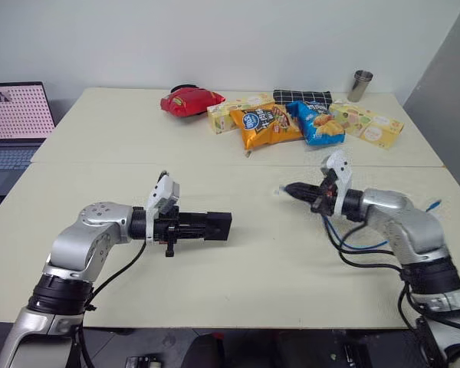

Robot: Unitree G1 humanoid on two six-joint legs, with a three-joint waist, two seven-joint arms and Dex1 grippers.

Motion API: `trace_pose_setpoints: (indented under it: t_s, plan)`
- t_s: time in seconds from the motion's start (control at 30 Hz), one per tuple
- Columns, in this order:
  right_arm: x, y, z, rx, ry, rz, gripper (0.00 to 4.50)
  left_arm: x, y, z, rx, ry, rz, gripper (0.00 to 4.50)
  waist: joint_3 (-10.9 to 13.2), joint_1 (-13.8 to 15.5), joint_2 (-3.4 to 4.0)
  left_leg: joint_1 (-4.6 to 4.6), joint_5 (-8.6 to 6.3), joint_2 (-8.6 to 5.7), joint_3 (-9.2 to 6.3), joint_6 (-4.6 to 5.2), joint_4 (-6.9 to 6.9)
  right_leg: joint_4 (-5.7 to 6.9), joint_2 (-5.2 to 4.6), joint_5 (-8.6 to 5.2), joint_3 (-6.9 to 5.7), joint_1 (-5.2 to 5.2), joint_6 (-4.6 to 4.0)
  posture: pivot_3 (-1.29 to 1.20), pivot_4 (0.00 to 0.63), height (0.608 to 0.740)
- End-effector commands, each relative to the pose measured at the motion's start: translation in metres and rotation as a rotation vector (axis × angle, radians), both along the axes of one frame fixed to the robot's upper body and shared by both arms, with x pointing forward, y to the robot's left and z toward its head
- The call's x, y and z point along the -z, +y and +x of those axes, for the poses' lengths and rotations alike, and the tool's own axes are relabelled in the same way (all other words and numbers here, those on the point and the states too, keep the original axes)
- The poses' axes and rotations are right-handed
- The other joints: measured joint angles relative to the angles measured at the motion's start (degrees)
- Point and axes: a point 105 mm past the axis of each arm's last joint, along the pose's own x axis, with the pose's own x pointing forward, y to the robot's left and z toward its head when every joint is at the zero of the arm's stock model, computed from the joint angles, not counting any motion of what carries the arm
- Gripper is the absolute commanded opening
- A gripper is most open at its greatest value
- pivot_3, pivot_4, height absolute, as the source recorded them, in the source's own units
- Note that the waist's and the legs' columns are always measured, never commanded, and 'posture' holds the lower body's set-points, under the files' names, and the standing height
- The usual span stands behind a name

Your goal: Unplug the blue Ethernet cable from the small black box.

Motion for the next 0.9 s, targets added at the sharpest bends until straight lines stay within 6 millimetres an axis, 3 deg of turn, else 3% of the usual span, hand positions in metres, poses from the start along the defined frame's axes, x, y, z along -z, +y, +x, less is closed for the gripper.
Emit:
trace_pose_setpoints:
  t_s: [0.03,0.1,0.2,0.37,0.47,0.63,0.83,0.9]
  plan:
    - [-0.003,-0.010,0.016,0.118,-0.114,-0.076,0.03,-0.006,0.005,0.007,-0.058,-0.072,0.001,0.78,0.0,0.0,0.00,-0.07,0.00,0.00,0.03,0.00,-0.01,0.01,-0.01,0.00,0.02,-0.08,0.00,0.00,0.150,0.740]
    - [-0.004,-0.006,0.013,0.104,-0.121,-0.064,0.74,-0.005,0.008,0.014,-0.119,-0.100,0.003,0.78,0.0,0.0,0.01,-0.19,0.00,0.01,0.06,-0.01,0.00,0.03,-0.01,0.00,0.03,-0.21,0.00,0.00,0.150,0.740]
    - [-0.014,0.001,0.004,0.031,-0.153,-0.054,1.45,-0.005,0.015,0.029,-0.234,-0.149,-0.008,0.78,0.0,-0.1,0.01,-0.19,0.00,0.03,0.07,-0.01,0.02,0.08,-0.01,0.00,0.03,-0.23,0.00,0.00,0.150,0.740]
    - [-0.022,0.038,-0.050,-0.348,-0.097,-0.077,2.73,0.002,0.036,0.059,-0.486,-0.258,0.006,0.78,0.0,0.1,-0.01,-0.18,0.00,0.02,0.05,0.00,0.03,0.12,-0.01,0.00,0.01,-0.23,0.00,0.00,0.150,0.740]
    - [-0.033,0.058,-0.069,-0.460,-0.104,-0.055,3.45,-0.003,0.063,0.086,-0.729,-0.424,0.045,0.78,0.0,0.1,-0.05,-0.18,0.00,0.03,0.03,0.01,0.06,0.13,-0.01,0.00,-0.01,-0.23,0.00,0.00,0.150,0.740]
    - [-0.044,0.076,-0.074,-0.511,-0.134,-0.053,3.45,0.010,0.086,0.106,-0.946,-0.478,-0.005,0.78,0.0,0.1,-0.07,-0.17,0.00,0.03,0.02,0.01,0.12,0.22,-0.01,0.00,-0.04,-0.24,0.00,0.00,0.150,0.740]
    - [-0.048,0.080,-0.070,-0.509,-0.142,-0.054,3.45,0.030,0.094,0.110,-1.041,-0.453,-0.021,0.78,0.0,0.2,-0.17,-0.19,0.01,0.00,0.02,-0.01,0.11,0.36,-0.11,0.01,-0.13,-0.36,0.01,0.00,0.150,0.740]
    - [-0.048,0.080,-0.070,-0.506,-0.142,-0.055,3.49,0.038,0.099,0.108,-1.064,-0.417,-0.029,1.49,0.0,0.1,-0.17,-0.17,0.01,-0.01,0.07,-0.01,0.12,0.43,-0.12,0.01,-0.10,-0.38,0.01,0.00,0.150,0.740]
